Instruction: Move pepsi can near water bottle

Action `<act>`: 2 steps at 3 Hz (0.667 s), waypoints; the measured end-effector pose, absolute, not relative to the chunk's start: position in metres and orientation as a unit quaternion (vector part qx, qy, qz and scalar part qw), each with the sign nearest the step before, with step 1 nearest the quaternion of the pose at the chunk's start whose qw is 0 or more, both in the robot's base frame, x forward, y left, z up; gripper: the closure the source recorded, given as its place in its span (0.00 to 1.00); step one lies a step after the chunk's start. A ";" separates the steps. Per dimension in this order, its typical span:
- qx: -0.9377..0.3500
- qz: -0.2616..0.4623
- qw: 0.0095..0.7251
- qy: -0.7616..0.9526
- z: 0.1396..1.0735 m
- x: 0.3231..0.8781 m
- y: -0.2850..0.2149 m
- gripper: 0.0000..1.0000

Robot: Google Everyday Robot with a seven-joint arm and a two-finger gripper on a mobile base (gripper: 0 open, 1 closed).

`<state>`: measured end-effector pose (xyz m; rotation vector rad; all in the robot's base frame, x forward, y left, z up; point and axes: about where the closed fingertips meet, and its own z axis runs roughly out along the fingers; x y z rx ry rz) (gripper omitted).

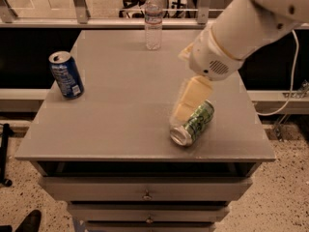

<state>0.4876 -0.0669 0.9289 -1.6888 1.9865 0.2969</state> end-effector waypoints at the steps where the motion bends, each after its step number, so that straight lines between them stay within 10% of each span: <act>1: -0.622 0.118 0.266 0.727 0.929 0.491 -0.055 0.00; 2: -0.623 0.121 0.268 0.725 0.928 0.492 -0.052 0.00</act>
Offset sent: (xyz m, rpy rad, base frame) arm 0.0037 0.0127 0.0000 0.0305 -0.0061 0.0073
